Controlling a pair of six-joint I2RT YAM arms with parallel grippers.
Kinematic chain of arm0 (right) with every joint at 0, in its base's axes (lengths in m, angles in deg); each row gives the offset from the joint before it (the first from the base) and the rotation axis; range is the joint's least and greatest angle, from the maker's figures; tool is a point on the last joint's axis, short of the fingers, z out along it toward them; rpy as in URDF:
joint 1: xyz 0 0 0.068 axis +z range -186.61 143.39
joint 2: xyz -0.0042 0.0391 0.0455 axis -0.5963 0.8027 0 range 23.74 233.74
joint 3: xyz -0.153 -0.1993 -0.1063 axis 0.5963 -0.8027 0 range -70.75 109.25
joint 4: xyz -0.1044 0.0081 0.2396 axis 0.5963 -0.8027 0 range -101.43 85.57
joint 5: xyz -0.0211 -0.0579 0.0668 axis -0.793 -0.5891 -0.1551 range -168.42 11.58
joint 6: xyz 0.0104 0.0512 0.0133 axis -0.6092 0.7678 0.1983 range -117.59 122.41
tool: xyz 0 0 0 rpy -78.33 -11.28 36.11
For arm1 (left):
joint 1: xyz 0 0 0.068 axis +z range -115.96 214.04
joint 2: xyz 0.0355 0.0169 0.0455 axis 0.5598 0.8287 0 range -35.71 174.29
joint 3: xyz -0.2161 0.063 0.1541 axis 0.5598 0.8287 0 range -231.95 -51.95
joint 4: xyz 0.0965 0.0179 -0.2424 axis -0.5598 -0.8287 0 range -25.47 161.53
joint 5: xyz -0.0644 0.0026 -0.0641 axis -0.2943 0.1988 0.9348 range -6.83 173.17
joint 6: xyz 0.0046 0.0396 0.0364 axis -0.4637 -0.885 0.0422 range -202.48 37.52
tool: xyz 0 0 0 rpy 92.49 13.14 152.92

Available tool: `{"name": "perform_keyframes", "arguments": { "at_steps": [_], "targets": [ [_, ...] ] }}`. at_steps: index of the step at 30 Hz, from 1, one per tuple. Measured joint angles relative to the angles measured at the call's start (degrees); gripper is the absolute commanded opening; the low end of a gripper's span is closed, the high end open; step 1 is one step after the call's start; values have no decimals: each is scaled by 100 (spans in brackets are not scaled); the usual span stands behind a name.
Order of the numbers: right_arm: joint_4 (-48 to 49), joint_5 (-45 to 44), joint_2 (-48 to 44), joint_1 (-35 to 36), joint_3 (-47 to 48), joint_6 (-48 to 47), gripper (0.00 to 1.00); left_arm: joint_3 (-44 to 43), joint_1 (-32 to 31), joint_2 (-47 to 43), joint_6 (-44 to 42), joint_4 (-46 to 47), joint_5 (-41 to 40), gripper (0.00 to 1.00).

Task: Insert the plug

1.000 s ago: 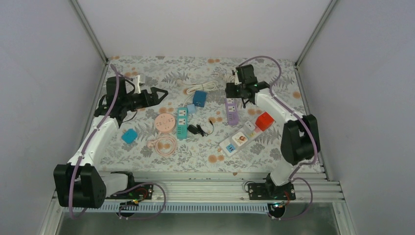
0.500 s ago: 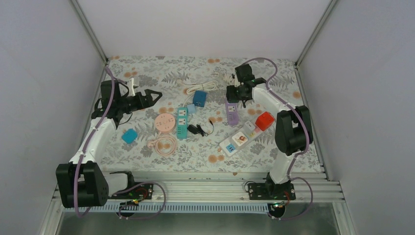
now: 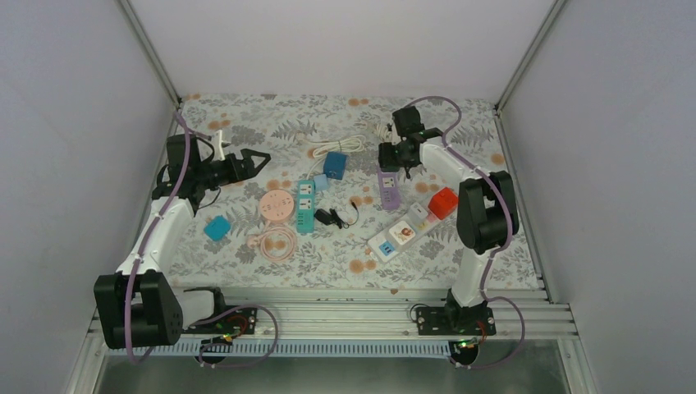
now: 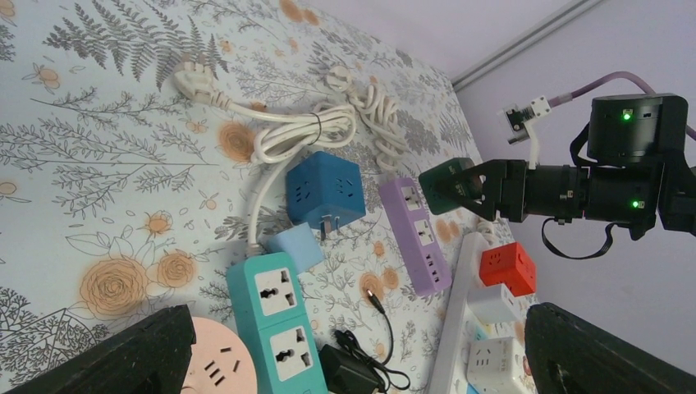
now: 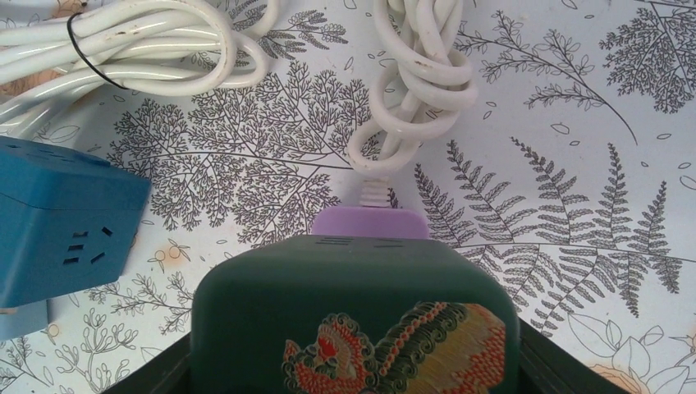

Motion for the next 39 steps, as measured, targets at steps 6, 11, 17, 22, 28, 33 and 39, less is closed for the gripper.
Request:
{"name": "perform_keyframes", "arguments": {
  "at_steps": [6,11,17,22,28,33,39],
  "targets": [
    [98,28,168,-33,2,-87,42,0,33,0,9,2,4,100],
    [190,46,227,-42,9,-107,42,4,70,2,11,2,7,100],
    [192,151,269,-72,33,-127,41,28,90,4,26,7,9,100],
    [177,125,271,-72,42,-122,43,35,92,4,28,4,7,100],
    [-116,28,428,-72,326,-85,44,39,122,9,35,11,13,100],
    [-199,-52,466,-63,385,-87,45,48,162,63,96,85,66,100],
    [-398,-157,669,-61,566,26,45,129,212,101,155,170,149,100]
  ]
}}
